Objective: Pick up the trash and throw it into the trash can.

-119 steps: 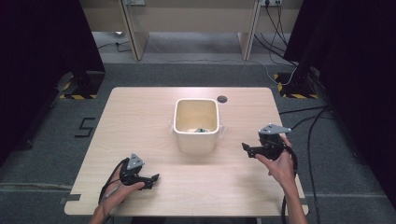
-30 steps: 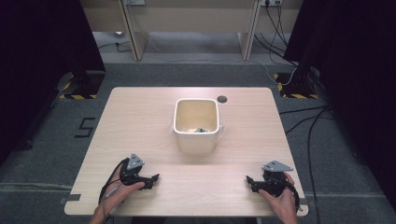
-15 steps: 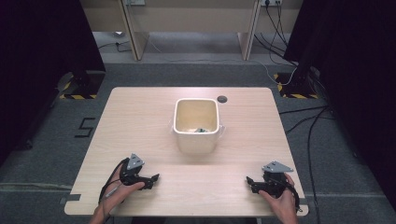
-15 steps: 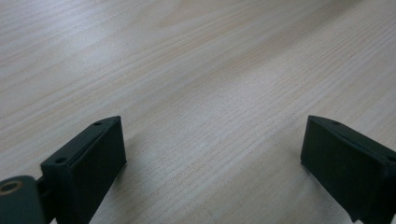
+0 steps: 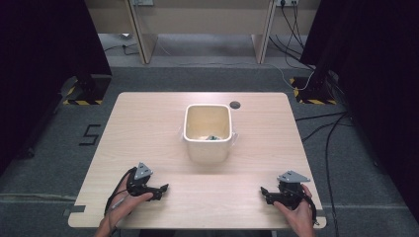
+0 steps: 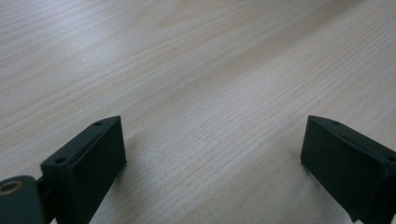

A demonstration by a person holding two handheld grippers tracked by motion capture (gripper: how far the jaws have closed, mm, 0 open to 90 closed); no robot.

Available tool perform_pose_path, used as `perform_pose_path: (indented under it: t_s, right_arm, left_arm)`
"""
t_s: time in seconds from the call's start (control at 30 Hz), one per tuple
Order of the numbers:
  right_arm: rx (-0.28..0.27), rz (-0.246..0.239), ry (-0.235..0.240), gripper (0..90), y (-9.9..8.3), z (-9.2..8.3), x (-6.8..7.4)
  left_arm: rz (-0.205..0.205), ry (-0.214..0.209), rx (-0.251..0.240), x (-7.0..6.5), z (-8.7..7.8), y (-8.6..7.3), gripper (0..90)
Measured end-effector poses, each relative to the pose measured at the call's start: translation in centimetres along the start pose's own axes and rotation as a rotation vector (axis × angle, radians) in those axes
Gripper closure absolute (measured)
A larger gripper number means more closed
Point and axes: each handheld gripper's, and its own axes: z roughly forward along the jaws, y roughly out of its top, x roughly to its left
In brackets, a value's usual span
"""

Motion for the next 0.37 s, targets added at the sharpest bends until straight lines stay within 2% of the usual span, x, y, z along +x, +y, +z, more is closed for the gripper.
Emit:
perform_pose_path:
  t_s: [0.37]
  right_arm:
    - [0.001, 0.0, 0.0, 14.7, 0.0, -0.01, 0.01]
  left_arm:
    - [-0.001, 0.0, 0.0, -0.01, 0.0, 0.0, 5.6]
